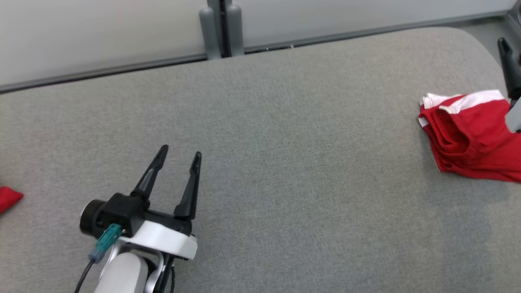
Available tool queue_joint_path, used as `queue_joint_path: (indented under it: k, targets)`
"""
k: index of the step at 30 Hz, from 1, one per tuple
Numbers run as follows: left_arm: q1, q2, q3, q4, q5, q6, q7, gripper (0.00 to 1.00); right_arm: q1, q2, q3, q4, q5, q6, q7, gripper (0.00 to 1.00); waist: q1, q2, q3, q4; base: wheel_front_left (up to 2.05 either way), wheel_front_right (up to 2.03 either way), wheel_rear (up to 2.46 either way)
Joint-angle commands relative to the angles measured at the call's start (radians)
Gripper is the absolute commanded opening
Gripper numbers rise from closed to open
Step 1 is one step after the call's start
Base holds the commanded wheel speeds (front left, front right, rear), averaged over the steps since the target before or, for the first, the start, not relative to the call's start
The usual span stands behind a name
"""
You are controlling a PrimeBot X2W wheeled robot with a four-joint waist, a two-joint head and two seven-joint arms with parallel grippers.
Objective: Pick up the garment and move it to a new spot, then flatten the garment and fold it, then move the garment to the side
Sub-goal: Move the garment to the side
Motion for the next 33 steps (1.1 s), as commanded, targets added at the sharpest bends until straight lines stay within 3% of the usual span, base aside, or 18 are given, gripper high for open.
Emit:
queue_joint_path:
  k: [1, 12, 26, 33]
  targets:
    - [0.026, 0.009, 0.022, -0.014, -0.008, 0.012, -0.005, 1.0, 0.047, 0.007, -0.018, -0.041, 0.007, 0.0, -0.012, 1.0, 0.0, 0.0, -0.063, 0.036, 0.0, 0.0, 0.0]
    - [0.143, 0.02, 0.094, -0.07, -0.028, 0.042, -0.005, 1.0, 0.288, 0.077, -0.133, -0.258, -0.032, 0.0, -0.017, 1.0, 0.0, 0.0, -0.178, 0.109, 0.0, 0.0, 0.0]
    - [0.22, 0.018, 0.122, -0.068, -0.022, 0.082, -0.005, 1.0, 0.719, 0.231, -0.42, -0.516, -0.142, 0.0, -0.017, 1.0, 0.0, 0.0, -0.244, 0.172, 0.0, 0.0, 0.0]
    - [0.242, 0.014, 0.131, -0.074, -0.016, 0.086, -0.005, 1.0, 0.866, 0.286, -0.416, -0.612, -0.146, 0.0, -0.016, 1.0, 0.0, 0.0, -0.25, 0.185, 0.0, 0.0, 0.0]
